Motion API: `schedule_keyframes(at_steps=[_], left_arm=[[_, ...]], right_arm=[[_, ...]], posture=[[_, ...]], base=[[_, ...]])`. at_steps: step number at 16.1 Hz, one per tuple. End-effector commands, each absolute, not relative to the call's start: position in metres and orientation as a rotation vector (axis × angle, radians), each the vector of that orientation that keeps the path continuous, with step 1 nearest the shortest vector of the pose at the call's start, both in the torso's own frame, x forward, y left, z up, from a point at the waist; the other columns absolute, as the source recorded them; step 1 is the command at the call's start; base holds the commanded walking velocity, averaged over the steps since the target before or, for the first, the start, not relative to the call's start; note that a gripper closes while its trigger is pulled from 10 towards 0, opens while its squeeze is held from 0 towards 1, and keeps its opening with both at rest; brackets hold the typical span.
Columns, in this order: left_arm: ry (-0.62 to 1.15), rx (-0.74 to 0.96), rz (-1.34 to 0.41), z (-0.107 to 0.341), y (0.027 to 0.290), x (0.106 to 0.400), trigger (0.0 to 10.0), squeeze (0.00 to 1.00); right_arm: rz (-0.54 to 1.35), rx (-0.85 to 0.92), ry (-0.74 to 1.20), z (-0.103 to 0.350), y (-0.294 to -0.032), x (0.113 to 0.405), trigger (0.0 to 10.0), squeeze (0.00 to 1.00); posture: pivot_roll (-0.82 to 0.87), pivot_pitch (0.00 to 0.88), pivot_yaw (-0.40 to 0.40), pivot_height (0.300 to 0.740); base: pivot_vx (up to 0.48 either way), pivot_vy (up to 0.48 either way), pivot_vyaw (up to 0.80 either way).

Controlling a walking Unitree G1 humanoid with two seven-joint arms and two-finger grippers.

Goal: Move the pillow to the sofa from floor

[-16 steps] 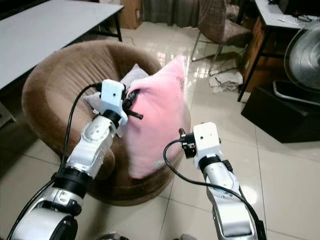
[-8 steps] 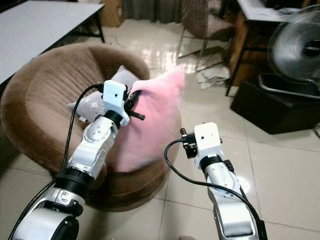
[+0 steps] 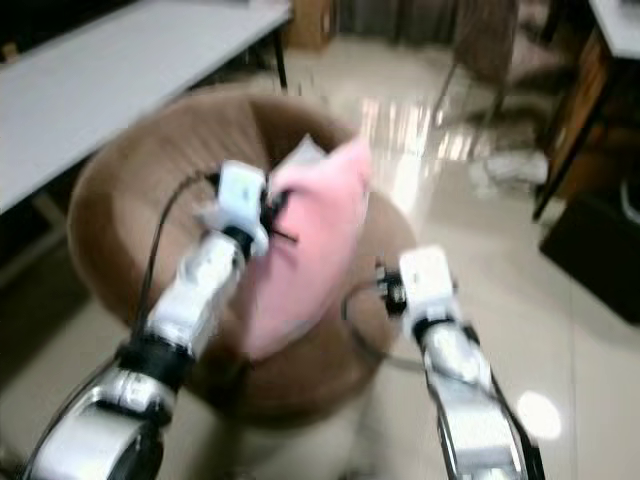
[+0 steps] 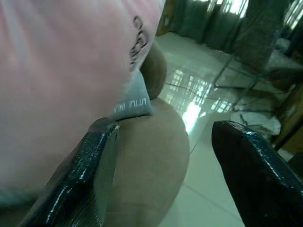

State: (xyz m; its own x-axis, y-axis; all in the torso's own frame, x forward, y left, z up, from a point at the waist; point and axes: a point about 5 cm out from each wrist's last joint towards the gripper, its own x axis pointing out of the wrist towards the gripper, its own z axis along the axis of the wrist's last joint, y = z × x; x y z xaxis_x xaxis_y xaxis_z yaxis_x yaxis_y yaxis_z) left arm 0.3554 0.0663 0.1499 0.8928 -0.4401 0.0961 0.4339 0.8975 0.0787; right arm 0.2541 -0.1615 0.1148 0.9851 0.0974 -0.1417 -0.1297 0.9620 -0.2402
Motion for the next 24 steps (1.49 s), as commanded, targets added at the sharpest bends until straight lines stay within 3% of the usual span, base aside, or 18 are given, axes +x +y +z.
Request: schedule_keyframes(at_steps=[1, 8, 13, 18, 19, 20, 24], left_arm=[[-0.117, 0.071, -0.455, 0.152, 0.073, 0.359, 10.0, 0.00], [0.017, 0.140, -0.441, 0.135, 0.059, 0.371, 10.0, 0.00], [0.102, 0.254, -0.180, 0.136, 0.077, 0.388, 10.0, 0.00], [0.100, 0.228, 0.095, 0.155, 0.112, 0.401, 10.0, 0.00], [0.121, 0.244, 0.133, 0.154, 0.123, 0.402, 10.0, 0.08], [0.144, 0.261, 0.157, 0.153, 0.136, 0.402, 10.0, 1.00], [0.094, 0.252, 0.222, 0.173, 0.156, 0.409, 10.0, 1.00]], right_arm=[[0.137, -0.246, 0.132, 0.114, -0.154, 0.252, 10.0, 0.00], [0.213, -0.241, 0.134, 0.114, -0.150, 0.238, 10.0, 0.00], [0.520, -0.316, 0.235, 0.107, -0.137, 0.210, 10.0, 0.00], [0.532, -0.346, 0.262, 0.109, -0.142, 0.199, 10.0, 0.00], [0.538, -0.346, 0.268, 0.109, -0.141, 0.198, 10.0, 0.00], [0.543, -0.345, 0.273, 0.109, -0.139, 0.198, 10.0, 0.00], [0.548, -0.349, 0.279, 0.109, -0.139, 0.198, 10.0, 0.00]], posture=[[-0.11, 0.031, 0.058, 0.740], [-0.14, 0.072, 0.060, 0.740], [-0.20, 0.115, 0.054, 0.740], [-0.24, 0.136, 0.054, 0.740], [-0.24, 0.138, 0.054, 0.740], [-0.24, 0.142, 0.051, 0.740], [-0.23, 0.143, 0.042, 0.740]], base=[[0.000, 0.000, 0.00], [0.000, 0.000, 0.00], [0.000, 0.000, 0.00], [0.000, 0.000, 0.00], [0.000, 0.000, 0.00], [0.000, 0.000, 0.00], [0.000, 0.000, 0.00]])
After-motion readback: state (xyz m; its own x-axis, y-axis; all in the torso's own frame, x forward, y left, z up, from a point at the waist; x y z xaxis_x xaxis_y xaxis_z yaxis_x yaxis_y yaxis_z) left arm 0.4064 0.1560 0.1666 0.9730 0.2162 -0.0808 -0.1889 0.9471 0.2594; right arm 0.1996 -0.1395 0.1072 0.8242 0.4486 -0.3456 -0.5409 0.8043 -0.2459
